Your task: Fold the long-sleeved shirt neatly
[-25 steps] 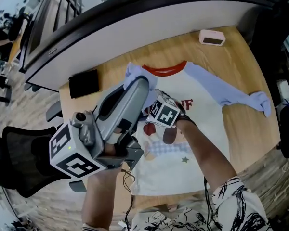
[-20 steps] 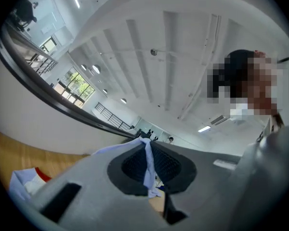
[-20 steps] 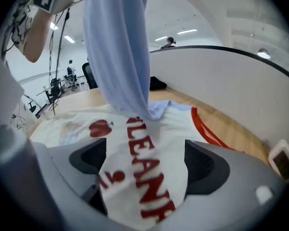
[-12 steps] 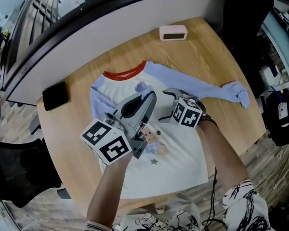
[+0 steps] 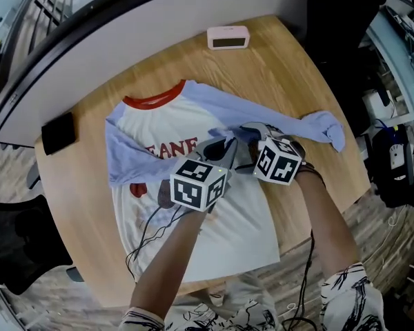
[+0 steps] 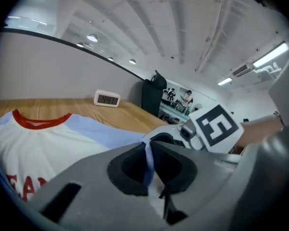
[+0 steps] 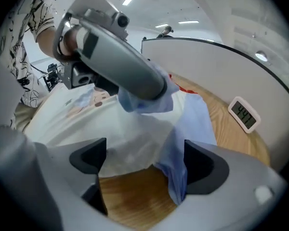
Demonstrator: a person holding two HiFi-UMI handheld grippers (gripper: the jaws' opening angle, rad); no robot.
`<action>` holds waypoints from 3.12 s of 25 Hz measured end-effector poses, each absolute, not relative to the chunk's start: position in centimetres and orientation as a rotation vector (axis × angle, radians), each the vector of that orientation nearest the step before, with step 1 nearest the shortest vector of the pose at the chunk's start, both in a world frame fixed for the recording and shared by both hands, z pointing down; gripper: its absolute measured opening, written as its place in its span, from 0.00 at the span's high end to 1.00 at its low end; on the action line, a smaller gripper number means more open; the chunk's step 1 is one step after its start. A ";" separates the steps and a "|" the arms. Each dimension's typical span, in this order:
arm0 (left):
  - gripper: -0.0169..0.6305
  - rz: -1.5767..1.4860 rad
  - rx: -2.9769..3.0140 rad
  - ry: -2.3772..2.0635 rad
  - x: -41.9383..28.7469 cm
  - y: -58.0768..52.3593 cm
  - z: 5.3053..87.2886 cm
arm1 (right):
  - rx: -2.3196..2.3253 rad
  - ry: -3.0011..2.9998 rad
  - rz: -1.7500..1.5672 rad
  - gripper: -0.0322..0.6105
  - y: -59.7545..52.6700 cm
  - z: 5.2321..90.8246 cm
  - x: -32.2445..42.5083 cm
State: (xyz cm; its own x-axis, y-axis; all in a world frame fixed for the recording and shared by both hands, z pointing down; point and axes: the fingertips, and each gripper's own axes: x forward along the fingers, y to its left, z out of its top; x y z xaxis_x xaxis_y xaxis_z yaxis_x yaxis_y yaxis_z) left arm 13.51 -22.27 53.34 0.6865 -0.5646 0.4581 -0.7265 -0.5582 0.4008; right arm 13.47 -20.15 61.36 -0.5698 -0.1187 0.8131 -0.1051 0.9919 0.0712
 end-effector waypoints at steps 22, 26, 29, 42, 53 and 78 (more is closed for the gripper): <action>0.48 0.238 2.465 -0.985 14.9 -16.0 49.7 | 0.228 -2.219 0.042 0.15 -19.2 57.4 19.8; 0.60 0.272 2.383 -1.105 9.8 -14.7 50.5 | 0.238 -2.301 0.131 0.17 -18.9 56.0 16.3; 0.69 0.264 2.349 -1.137 7.2 -14.0 50.9 | 0.245 -2.289 0.135 0.20 -19.6 55.9 14.1; 0.97 0.258 2.388 -1.216 10.2 -16.3 49.6 | 0.830 -2.211 0.279 0.22 -23.1 56.5 31.4; 0.97 0.241 2.304 -1.530 9.5 -23.2 51.0 | 0.696 -2.104 0.316 0.22 -27.2 62.6 47.1; 0.97 0.898 2.005 -1.609 8.0 -26.3 62.4 | 0.752 -2.546 -0.031 0.87 -34.6 40.3 38.7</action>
